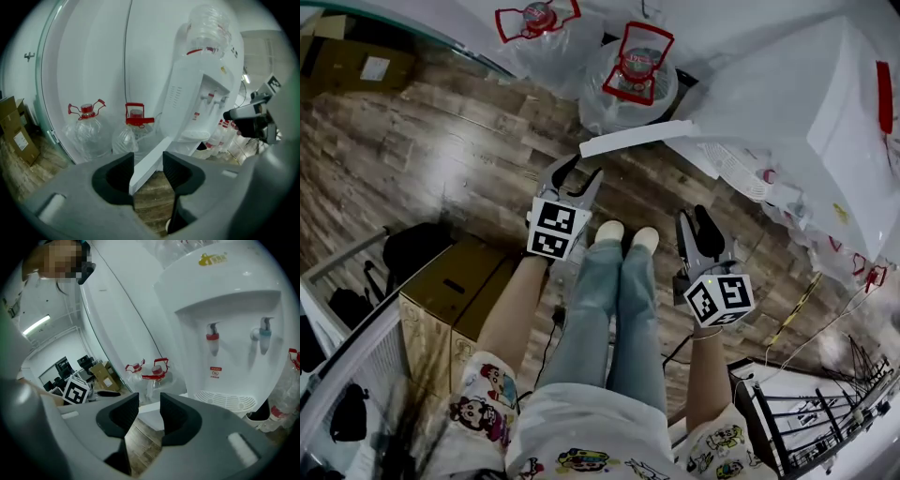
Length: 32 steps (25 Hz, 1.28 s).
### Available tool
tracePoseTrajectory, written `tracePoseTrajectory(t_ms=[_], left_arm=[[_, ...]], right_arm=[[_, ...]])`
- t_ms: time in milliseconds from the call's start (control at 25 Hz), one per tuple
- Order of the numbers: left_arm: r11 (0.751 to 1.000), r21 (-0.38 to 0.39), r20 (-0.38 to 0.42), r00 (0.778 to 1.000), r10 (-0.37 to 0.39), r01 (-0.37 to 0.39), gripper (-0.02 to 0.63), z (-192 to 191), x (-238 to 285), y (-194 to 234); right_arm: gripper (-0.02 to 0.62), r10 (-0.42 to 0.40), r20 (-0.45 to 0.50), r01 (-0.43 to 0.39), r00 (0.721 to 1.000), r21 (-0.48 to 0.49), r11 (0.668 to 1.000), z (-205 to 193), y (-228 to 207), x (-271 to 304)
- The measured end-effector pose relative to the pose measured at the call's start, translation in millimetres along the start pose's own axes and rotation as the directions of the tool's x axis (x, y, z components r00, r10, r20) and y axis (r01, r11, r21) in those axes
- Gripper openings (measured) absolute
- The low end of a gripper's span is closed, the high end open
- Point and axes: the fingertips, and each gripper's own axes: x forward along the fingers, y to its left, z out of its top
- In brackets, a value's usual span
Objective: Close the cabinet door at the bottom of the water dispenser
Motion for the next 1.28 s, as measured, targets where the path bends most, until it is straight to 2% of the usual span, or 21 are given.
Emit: tracePoseTrajectory(t_ms=[360,640,1040,1280], left_arm=[[0.992,0.117,-0.168,0.986,-0.018,0.038,0.22,-62.3,63.4,21.9],[0.973,0.204,-0.258,0.965,-0.052,0.107,0.245,-83.4,95.1,34.4],[0.946,0.251,-0.377,0.92,-0.102,0.207,0.242,-111.7,118.0,39.2],[0.946,0.256,-0.381,0.92,-0.091,0.2,0.212,-113.8,122.1,42.6]], right_arm=[[0.137,0.048,-0.089,-0.048,0.995,0.005,0.999,-48.3,-1.3,40.5],[0.137,0.066,-0.121,-0.064,0.99,0.015,0.998,-67.9,-5.4,48.3],[0.137,0.051,-0.137,-0.045,0.989,0.051,0.998,-89.8,-16.7,45.7],[0.137,0.039,-0.15,-0.03,0.988,0.066,0.997,-102.0,-23.2,43.5]])
